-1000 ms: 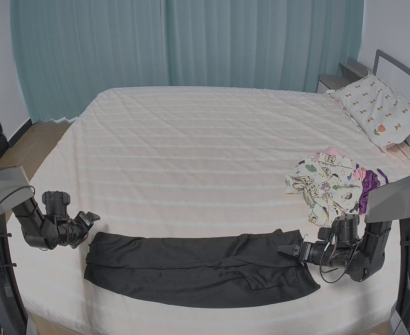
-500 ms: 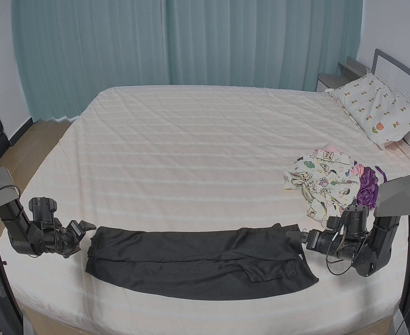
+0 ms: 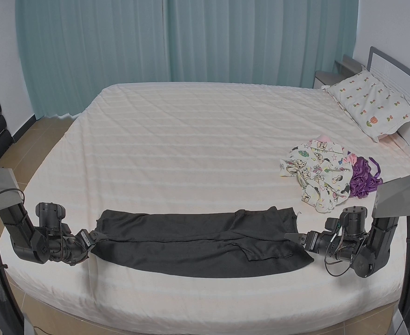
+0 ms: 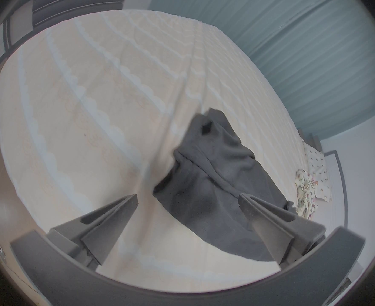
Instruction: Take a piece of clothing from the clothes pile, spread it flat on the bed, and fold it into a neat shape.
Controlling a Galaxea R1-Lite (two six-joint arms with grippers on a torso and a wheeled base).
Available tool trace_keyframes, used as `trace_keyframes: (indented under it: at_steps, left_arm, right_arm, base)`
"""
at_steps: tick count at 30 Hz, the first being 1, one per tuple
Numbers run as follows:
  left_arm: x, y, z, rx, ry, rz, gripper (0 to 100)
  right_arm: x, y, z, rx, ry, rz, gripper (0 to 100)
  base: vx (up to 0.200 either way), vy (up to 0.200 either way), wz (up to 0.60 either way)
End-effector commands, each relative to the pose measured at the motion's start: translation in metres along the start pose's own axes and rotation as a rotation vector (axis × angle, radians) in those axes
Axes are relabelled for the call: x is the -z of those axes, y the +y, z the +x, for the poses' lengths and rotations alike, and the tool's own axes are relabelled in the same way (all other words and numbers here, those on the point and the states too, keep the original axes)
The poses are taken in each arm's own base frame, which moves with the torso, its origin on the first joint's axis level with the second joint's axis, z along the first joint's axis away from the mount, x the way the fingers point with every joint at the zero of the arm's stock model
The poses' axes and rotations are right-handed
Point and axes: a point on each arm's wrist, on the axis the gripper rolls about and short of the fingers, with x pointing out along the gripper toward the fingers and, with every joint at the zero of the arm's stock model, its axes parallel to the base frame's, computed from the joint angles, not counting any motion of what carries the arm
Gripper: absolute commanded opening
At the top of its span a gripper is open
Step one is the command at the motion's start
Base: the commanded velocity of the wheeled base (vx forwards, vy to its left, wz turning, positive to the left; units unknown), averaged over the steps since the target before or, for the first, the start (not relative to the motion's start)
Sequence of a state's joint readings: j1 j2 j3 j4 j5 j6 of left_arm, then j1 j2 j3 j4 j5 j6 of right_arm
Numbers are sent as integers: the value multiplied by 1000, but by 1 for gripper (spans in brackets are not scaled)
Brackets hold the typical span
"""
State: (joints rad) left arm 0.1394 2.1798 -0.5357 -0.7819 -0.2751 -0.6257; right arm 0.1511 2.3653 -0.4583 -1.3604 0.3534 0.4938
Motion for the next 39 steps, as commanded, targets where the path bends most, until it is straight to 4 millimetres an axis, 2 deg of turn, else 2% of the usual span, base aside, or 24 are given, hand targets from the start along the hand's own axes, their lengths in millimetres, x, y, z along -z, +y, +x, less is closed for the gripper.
trace_keyframes:
  at_steps: [1, 6, 11, 12, 20, 25, 27, 33, 39]
  left_arm:
    - [4, -7, -2, 8, 3, 17, 100]
    - [6, -6, 6, 1, 1, 31, 100]
    - [8, -4, 22, -2, -61, 53, 100]
    - [11, -4, 23, -5, -63, 59, 0]
    - [24, 3, 17, -70, -52, 107, 0]
    - [21, 9, 14, -121, -81, 141, 0]
    - [21, 12, 11, -137, -76, 167, 0]
    - [25, 17, 6, -181, -14, 199, 0]
    - [20, 19, 5, -193, -18, 190, 0]
  right_arm:
    - [4, 0, 2, 0, 14, 1, 100]
    - [5, 0, 2, -1, 18, 0, 100]
    - [6, 1, 3, -4, 21, -2, 100]
    - [6, 1, 3, -3, 22, -1, 100]
    - [7, 1, 1, 5, 27, 1, 100]
    - [15, 2, -10, 19, 66, -34, 100]
    - [17, 10, -16, 8, 80, -81, 100]
    - [22, 9, -15, 32, 135, -67, 100]
    - [19, 4, -16, 49, 136, -53, 100]
  base:
    - [0, 0, 0]
    - [0, 0, 0]
    - [0, 0, 0]
    - [0, 0, 0]
    - [0, 0, 0]
    - [0, 0, 0]
    - [0, 0, 0]
    - [0, 0, 0]
    - [0, 0, 0]
